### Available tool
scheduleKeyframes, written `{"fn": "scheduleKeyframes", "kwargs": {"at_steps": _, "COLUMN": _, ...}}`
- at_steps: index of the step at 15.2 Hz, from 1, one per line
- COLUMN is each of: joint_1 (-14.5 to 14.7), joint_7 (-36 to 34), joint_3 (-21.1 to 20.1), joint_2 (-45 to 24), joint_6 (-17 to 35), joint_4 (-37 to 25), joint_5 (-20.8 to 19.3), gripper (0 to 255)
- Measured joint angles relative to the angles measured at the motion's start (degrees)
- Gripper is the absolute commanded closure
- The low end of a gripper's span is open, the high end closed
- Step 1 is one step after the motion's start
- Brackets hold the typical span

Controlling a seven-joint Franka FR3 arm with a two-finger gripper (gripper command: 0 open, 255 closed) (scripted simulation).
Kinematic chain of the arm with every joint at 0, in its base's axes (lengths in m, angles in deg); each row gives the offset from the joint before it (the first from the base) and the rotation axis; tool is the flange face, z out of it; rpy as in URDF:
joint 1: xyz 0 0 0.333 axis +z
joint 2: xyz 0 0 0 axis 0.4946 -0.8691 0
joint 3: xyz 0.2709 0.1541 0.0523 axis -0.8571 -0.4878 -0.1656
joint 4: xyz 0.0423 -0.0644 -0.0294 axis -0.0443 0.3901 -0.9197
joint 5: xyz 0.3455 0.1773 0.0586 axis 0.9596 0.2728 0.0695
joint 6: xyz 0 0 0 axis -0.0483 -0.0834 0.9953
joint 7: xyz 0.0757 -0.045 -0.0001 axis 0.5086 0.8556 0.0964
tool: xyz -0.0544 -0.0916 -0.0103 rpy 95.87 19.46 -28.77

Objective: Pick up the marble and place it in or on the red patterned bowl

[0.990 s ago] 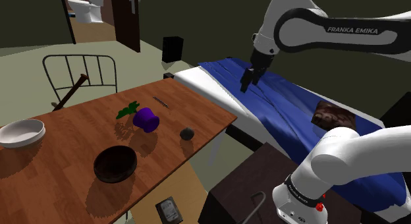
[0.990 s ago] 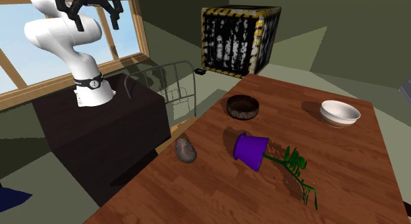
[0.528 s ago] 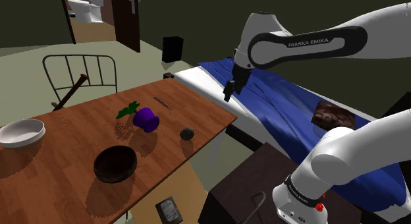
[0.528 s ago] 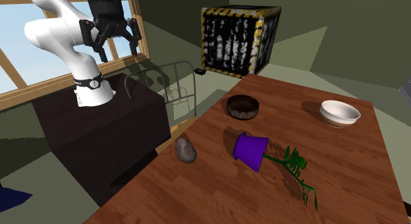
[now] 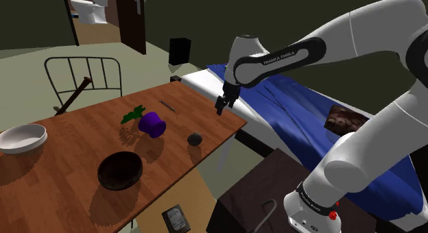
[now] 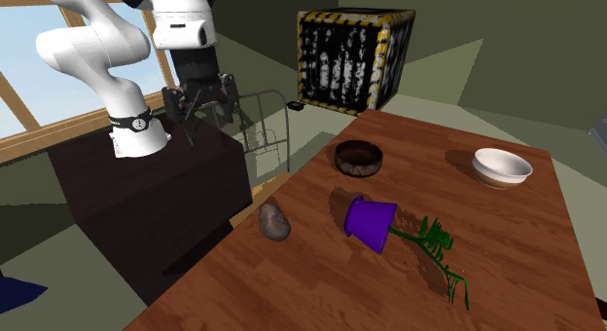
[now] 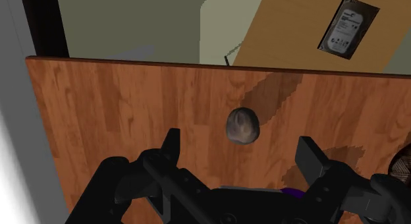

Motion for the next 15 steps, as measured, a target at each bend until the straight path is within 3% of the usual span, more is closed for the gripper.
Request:
{"fn": "scheduleKeyframes", "kwargs": {"at_steps": 9, "joint_1": 0.5, "joint_7": -0.8, "joint_3": -0.5, "joint_2": -20.4, "joint_6": 10.1, "joint_4": -9.1, "joint_5": -1.4, "gripper": 0}}
{"fn": "scheduleKeyframes", "kwargs": {"at_steps": 15, "joint_1": 1.7, "joint_7": -1.4, "joint_3": -0.4, "joint_2": -34.7, "joint_6": 13.6, "joint_4": -19.1, "joint_5": -2.5, "gripper": 0}}
